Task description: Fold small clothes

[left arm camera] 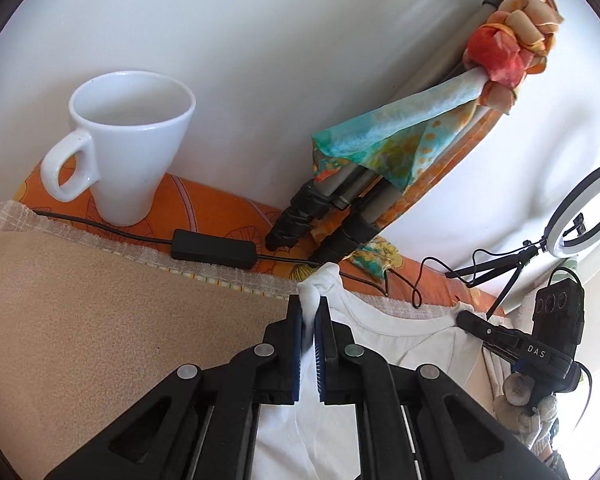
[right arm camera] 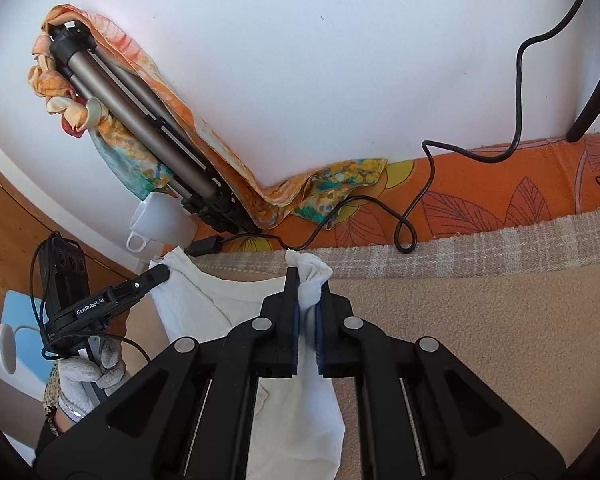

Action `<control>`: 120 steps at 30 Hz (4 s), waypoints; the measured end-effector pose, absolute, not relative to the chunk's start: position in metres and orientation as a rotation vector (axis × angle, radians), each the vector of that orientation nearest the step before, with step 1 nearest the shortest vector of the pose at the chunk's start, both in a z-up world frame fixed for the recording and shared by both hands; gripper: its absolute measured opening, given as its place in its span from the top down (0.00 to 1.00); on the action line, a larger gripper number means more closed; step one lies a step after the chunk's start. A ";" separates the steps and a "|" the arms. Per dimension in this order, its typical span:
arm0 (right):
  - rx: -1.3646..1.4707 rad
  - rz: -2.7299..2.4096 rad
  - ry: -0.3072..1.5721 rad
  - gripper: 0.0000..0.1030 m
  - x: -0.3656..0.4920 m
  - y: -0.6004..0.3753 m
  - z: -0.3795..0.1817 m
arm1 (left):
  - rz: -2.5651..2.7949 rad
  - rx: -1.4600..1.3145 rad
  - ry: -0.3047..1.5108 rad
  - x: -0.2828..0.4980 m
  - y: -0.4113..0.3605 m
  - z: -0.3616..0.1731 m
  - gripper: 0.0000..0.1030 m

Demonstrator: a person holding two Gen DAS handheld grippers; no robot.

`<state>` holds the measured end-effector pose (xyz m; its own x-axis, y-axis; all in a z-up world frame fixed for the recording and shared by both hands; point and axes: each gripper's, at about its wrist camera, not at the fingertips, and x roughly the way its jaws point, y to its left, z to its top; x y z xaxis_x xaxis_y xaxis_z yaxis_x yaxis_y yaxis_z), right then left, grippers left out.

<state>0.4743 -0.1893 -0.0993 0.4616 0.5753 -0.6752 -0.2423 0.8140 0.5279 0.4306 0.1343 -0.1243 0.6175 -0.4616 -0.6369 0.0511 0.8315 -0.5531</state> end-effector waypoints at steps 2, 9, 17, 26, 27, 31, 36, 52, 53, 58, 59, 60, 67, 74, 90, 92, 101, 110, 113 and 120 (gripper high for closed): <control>0.380 0.525 0.954 0.93 0.461 -0.191 -0.084 | -0.318 -0.511 0.845 0.416 0.135 -0.109 0.98; 0.345 0.539 0.916 0.93 0.407 -0.187 -0.040 | -0.321 -0.458 0.787 0.355 0.132 -0.064 0.98; 0.316 0.532 0.911 0.93 0.333 -0.186 -0.018 | -0.331 -0.460 0.782 0.285 0.130 -0.044 0.98; 0.279 0.546 0.919 0.93 0.240 -0.187 -0.030 | -0.343 -0.461 0.836 0.198 0.123 -0.070 0.98; 0.268 0.551 0.920 0.93 0.228 -0.187 -0.034 | -0.343 -0.457 0.848 0.190 0.122 -0.075 0.98; 0.212 0.549 0.935 0.93 0.195 -0.186 -0.051 | -0.335 -0.411 0.894 0.163 0.117 -0.092 0.97; 0.122 0.546 0.922 0.92 0.161 -0.180 -0.065 | -0.326 -0.347 0.902 0.134 0.112 -0.097 0.97; 0.336 0.440 1.048 0.63 0.144 -0.223 -0.089 | -0.266 -0.588 0.980 0.101 0.144 -0.110 0.60; 0.360 0.431 1.074 0.63 0.146 -0.224 -0.096 | -0.272 -0.607 1.005 0.104 0.140 -0.116 0.60; 0.469 0.444 1.142 0.63 0.155 -0.223 -0.118 | -0.246 -0.660 1.054 0.115 0.129 -0.136 0.59; 0.480 0.447 1.152 0.63 0.156 -0.222 -0.122 | -0.235 -0.678 1.064 0.117 0.130 -0.140 0.59; 0.474 0.447 1.160 0.63 0.158 -0.220 -0.124 | -0.228 -0.697 1.068 0.117 0.131 -0.143 0.61; 0.477 0.464 1.177 0.66 0.161 -0.216 -0.134 | -0.235 -0.715 1.025 0.116 0.134 -0.137 0.82; 0.488 0.475 1.151 0.84 0.163 -0.219 -0.128 | -0.234 -0.633 1.002 0.115 0.128 -0.127 0.94; 0.458 0.507 1.152 0.91 0.167 -0.211 -0.126 | -0.220 -0.620 1.007 0.115 0.125 -0.129 0.93; 0.448 0.501 1.143 0.93 0.165 -0.211 -0.124 | -0.214 -0.625 0.993 0.111 0.127 -0.125 0.99; 0.426 0.545 1.157 0.94 0.161 -0.208 -0.114 | -0.176 -0.534 1.036 0.097 0.130 -0.139 0.98; 0.429 0.528 1.134 0.87 0.167 -0.225 -0.102 | -0.201 -0.425 0.950 0.091 0.117 -0.102 0.64; 0.434 0.529 1.062 0.62 0.173 -0.231 -0.086 | -0.244 -0.365 0.912 0.102 0.097 -0.087 0.63; 0.585 0.517 1.041 0.61 0.219 -0.242 -0.097 | -0.346 -0.316 0.881 0.140 0.043 -0.072 0.63</control>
